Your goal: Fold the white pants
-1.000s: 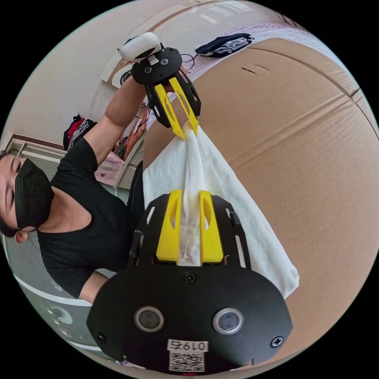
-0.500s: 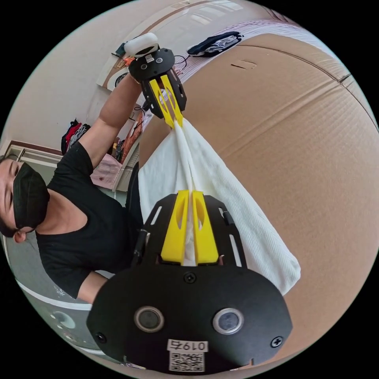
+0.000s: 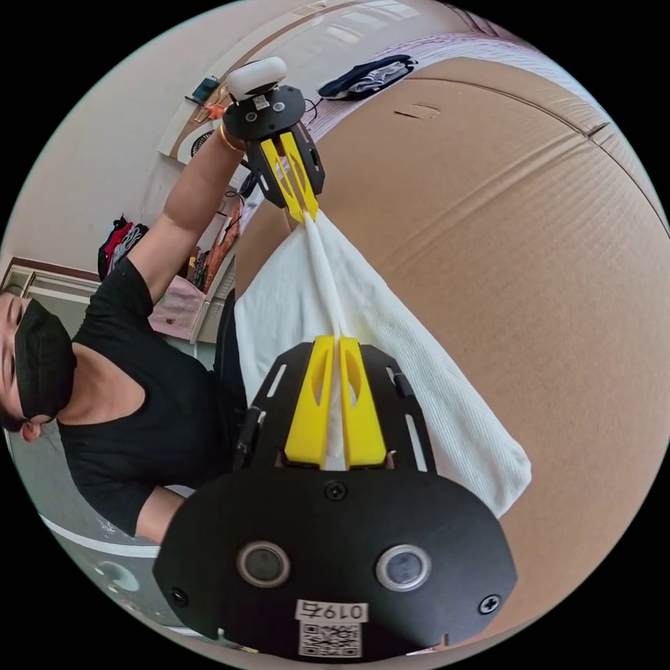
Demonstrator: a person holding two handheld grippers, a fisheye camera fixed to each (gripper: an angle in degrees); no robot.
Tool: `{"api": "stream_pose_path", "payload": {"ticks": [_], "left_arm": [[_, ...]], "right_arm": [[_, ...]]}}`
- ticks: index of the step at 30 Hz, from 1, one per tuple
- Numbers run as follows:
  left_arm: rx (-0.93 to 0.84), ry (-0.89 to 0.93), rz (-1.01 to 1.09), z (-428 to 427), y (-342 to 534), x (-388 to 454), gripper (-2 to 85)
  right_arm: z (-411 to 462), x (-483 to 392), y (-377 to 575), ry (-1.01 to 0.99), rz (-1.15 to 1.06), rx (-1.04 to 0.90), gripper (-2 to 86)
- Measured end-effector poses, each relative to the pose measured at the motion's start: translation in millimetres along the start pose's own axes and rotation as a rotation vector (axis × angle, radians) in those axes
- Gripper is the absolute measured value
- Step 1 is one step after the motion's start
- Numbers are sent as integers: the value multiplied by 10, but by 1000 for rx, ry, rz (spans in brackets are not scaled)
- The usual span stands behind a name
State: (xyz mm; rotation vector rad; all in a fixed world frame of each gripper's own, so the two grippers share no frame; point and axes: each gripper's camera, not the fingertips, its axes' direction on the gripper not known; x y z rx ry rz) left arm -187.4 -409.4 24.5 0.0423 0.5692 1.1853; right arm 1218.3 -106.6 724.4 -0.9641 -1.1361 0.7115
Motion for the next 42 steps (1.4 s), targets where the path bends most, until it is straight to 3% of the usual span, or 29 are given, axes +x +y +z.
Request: {"api": "stream_pose_path", "payload": {"ticks": [9, 15, 29, 42], "left_arm": [[124, -28, 31, -125, 250, 22, 8], [180, -51, 20, -245, 378, -25, 7], [112, -95, 68, -17, 101, -2, 8], [140, -107, 26, -8, 299, -45, 10]], "right_arm": [[-265, -7, 310, -54, 7, 88, 71], [-424, -65, 785, -37, 59, 148, 29], [-257, -167, 1122, -80, 143, 137, 61], [-333, -499, 1495, 69, 175, 216, -4]]}}
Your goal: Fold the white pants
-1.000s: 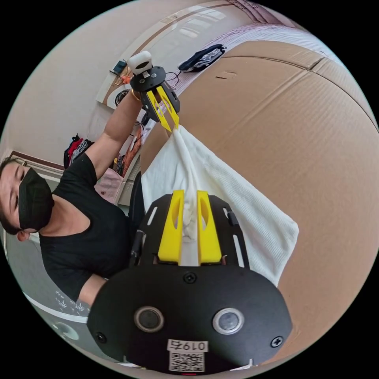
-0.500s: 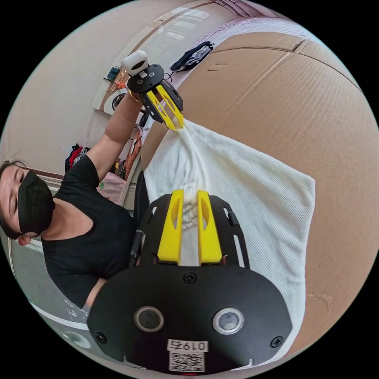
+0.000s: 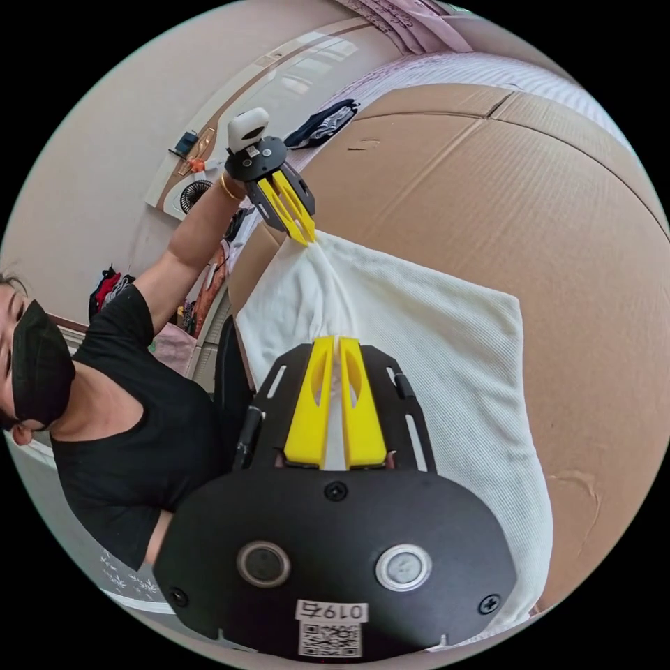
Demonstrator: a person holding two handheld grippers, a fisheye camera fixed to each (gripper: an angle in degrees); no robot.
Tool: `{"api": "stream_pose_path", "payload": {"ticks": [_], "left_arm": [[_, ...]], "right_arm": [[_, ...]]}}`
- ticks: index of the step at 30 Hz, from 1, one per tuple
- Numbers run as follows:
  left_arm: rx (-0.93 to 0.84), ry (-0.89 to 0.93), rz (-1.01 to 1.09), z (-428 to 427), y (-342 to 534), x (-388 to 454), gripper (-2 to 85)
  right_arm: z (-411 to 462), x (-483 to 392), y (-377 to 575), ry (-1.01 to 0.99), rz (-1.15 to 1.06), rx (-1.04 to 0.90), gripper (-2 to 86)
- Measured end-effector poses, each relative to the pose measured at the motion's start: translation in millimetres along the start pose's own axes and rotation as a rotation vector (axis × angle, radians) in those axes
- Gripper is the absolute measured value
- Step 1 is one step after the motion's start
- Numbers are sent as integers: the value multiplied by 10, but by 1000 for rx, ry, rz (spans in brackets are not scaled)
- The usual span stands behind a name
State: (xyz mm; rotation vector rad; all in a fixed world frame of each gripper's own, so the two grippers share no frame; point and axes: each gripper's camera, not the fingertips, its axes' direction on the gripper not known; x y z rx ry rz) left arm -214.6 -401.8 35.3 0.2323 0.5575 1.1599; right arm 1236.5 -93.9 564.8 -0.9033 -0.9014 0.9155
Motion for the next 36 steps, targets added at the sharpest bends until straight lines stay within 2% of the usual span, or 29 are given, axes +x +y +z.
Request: {"api": "stream_pose_path", "payload": {"ticks": [6, 13, 18, 24, 28, 33, 36], "left_arm": [[37, -8, -8, -101, 134, 47, 13], [105, -33, -19, -440, 403, 195, 24], [79, -62, -98, -496, 630, 232, 65], [124, -4, -162, -545, 924, 272, 79], [127, -3, -124, -623, 884, 411, 74], [14, -4, -105, -619, 746, 544, 47], [6, 15, -95, -676, 741, 647, 30]], "right_arm": [[38, 53, 149, -31, 18, 12, 12], [-167, -61, 384, -34, 0, 68, 73], [-118, -23, 536, -45, 37, 64, 115], [-64, 14, 696, -91, 49, 71, 114], [-45, -2, 759, -89, 46, 67, 110], [33, -44, 826, -84, 44, 34, 97], [61, -66, 898, -79, 42, 24, 86]]}}
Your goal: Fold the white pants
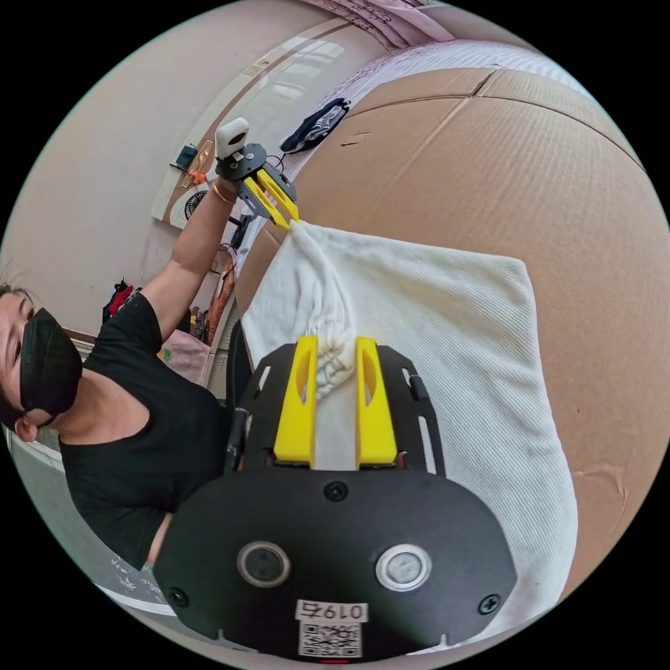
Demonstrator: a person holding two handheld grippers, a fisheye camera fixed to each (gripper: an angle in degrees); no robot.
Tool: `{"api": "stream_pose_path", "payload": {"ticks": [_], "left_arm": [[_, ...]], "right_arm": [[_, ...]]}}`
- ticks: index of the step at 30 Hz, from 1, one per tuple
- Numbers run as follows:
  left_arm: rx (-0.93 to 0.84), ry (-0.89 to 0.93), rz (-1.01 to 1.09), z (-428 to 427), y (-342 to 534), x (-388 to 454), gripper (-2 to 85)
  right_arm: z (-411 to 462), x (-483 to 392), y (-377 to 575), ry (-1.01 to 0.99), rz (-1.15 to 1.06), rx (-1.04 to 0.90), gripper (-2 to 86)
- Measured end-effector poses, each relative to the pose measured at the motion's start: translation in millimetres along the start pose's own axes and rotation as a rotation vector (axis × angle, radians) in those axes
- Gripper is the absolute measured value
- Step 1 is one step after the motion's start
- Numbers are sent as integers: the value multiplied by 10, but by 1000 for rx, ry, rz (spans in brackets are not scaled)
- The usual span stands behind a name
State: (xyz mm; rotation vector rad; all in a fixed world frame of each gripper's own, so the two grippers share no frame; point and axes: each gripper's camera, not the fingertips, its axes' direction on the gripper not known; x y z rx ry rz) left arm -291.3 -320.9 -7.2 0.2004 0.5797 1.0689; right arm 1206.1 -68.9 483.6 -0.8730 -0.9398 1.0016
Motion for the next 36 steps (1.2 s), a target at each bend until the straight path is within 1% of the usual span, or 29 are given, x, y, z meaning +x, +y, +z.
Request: {"api": "stream_pose_path", "payload": {"ticks": [5, 10, 14, 19, 22, 24, 25, 26, 27, 28, 30, 31, 33, 34, 36], "left_arm": [[-17, 8, 14, -106, 22, 229, 23], [-2, 32, -23, -177, 140, 405, 23], [53, 48, -68, -235, 260, 618, 33], [136, -34, -125, -435, 421, 1082, 70], [281, -114, -173, -684, 578, 1491, 86], [445, -208, -233, -907, 763, 1945, 92], [490, -235, -249, -948, 812, 2084, 93], [584, -281, -262, -997, 893, 2436, 95], [688, -330, -248, -987, 940, 2868, 97], [733, -360, -251, -956, 944, 3095, 97], [840, -486, -218, -660, 794, 4069, 96], [856, -514, -212, -556, 726, 4309, 95], [894, -616, -272, -122, 412, 5123, 84], [893, -640, -296, -22, 334, 5279, 82], [826, -696, -390, 328, -18, 5791, 76]], "right_arm": [[-8, -85, 152, 35, -18, 0, 65], [-32, -125, 325, 50, -12, 7, 57], [-16, -60, 486, 16, 16, 29, 59], [-49, -196, 682, 32, 3, 66, 68], [-260, -394, 952, 50, -5, 182, 67], [-402, -543, 1202, 63, -5, 281, 64], [-455, -661, 1389, 69, -9, 353, 63], [-450, -792, 1572, 75, -20, 416, 63], [-426, -855, 1657, 77, -23, 439, 63], [-345, -962, 1812, 89, -22, 472, 62], [-196, -1042, 2024, 122, 13, 506, 60], [-112, -1044, 2159, 128, 42, 529, 59], [-36, -1007, 2337, 104, 71, 557, 57], [-13, -989, 2434, 66, 76, 572, 57], [0, -1017, 2547, 39, 76, 596, 56]]}}
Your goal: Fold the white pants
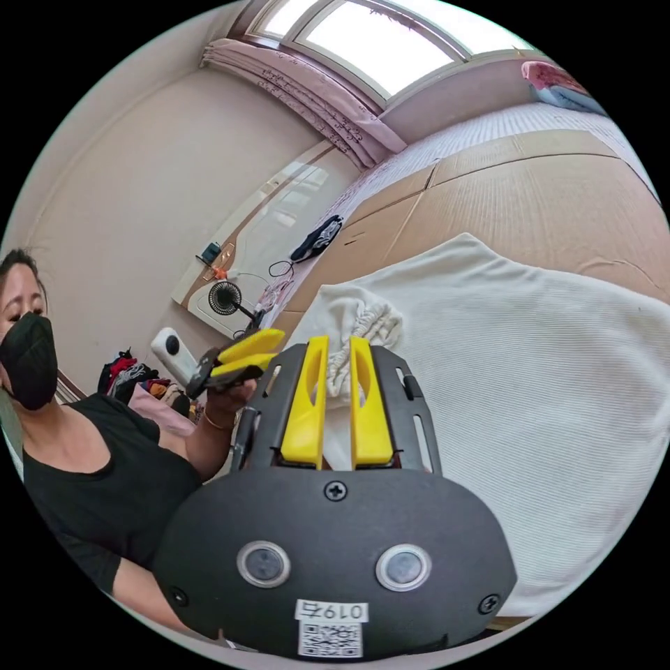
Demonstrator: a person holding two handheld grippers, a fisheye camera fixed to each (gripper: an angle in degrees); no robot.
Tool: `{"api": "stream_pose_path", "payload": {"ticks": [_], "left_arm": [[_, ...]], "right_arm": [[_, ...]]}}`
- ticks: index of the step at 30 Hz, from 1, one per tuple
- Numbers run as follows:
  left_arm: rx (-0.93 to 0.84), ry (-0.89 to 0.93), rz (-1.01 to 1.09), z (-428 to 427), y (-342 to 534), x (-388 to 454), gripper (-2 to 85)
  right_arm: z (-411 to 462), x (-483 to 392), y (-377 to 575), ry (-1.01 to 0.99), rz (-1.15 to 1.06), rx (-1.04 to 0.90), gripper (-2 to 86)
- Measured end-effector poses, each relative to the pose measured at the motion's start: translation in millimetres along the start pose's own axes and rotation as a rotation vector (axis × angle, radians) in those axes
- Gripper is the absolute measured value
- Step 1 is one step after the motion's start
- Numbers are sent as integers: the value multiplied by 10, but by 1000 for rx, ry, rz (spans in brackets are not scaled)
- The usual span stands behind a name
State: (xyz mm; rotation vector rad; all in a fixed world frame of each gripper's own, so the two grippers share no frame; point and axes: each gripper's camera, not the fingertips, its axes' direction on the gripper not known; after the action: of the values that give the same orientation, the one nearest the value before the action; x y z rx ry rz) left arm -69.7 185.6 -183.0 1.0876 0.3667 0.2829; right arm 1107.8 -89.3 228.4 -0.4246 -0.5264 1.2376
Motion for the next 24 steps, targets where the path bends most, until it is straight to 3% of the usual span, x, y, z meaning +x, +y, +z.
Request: {"api": "stream_pose_path", "payload": {"ticks": [2, 6, 8, 12, 17, 24], "left_arm": [[-49, -59, 39, 11, 19, 453, 73], [-128, -353, 158, -21, -35, 1165, 58], [-131, -387, 191, -64, -91, 1337, 54], [-148, -318, 183, -219, -273, 1567, 59], [-168, -358, 219, -413, -449, 1869, 61], [-168, -346, 258, -662, -646, 2208, 63]], "right_arm": [[-33, -120, 89, 39, -22, 10, 54], [-30, -315, 174, 158, -70, -9, 38], [-36, -405, 208, 201, -97, 8, 29], [53, -275, -41, 146, -106, -47, 62], [170, 123, -609, 38, -62, -105, 73], [568, 451, -953, 53, -7, -235, 76]]}}
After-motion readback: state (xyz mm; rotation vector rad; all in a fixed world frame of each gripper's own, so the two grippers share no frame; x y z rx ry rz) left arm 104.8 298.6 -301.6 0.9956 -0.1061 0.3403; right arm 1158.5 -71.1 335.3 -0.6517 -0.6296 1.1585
